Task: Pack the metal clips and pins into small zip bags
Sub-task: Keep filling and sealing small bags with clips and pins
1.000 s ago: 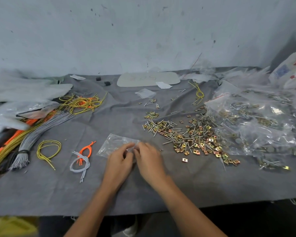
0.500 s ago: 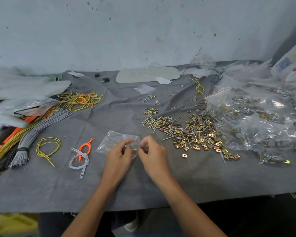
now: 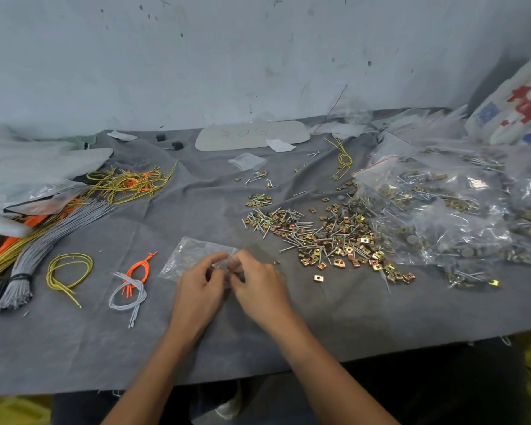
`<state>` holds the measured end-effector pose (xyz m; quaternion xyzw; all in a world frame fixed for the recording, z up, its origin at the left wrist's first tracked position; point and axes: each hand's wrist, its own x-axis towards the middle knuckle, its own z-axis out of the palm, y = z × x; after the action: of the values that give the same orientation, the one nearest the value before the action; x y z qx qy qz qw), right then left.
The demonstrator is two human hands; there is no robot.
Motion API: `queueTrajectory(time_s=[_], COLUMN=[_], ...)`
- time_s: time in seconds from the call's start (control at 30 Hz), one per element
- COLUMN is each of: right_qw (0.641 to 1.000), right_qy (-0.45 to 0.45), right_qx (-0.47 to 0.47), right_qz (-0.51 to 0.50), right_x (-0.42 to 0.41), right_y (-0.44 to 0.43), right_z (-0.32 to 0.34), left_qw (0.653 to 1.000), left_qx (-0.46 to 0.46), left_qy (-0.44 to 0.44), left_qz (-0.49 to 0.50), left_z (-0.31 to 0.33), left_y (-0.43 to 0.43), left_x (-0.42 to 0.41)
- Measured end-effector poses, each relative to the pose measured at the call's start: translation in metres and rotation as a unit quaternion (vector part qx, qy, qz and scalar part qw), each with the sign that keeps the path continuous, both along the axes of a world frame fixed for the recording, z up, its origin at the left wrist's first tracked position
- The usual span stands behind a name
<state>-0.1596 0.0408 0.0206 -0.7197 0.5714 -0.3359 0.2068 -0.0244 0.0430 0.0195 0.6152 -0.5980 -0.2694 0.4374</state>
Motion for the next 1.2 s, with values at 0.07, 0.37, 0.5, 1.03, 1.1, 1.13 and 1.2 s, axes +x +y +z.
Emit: queueTrajectory(time_s=[0.07,0.37,0.5,1.03,1.1,1.13,1.2], right_qw=[1.000,0.996,0.999,0.944,0.942,0.942,0.944], right_qy=[0.015,-0.081,0.012,0.325,0.333,0.332,0.327], right_qx=[0.004,0.011,-0.024,0.032,0.034,0.035,0.044], right_qz=[0.012,0.043,-0.043,-0.041,-0.024,-0.011,0.010], right_x=[0.000,-0.046,-0.107,-0.114,-0.112,-0.109,-0.106], right_y=[0.001,0.006,-0.015,-0.075,-0.074,-0.074,-0.073], right_z=[0.001,0.007,0.015,0.045,0.047,0.047,0.045], left_qw=[1.000,1.000,1.000,1.000,1.000,1.000,1.000], left_qx=[-0.006,-0.012,-0.021,-0.022,-0.022,-0.022,-0.022], left_qy=[-0.006,-0.008,-0.010,-0.020,-0.018,-0.017,-0.013], left_qz=[0.001,-0.001,0.001,0.008,0.007,0.008,0.009], left_z=[-0.001,-0.007,-0.009,-0.004,-0.004,-0.004,-0.004], left_y=[-0.001,-0.004,-0.005,-0.004,-0.004,-0.004,-0.004], left_x=[0.000,0.002,0.002,-0.001,-0.001,-0.001,-0.001])
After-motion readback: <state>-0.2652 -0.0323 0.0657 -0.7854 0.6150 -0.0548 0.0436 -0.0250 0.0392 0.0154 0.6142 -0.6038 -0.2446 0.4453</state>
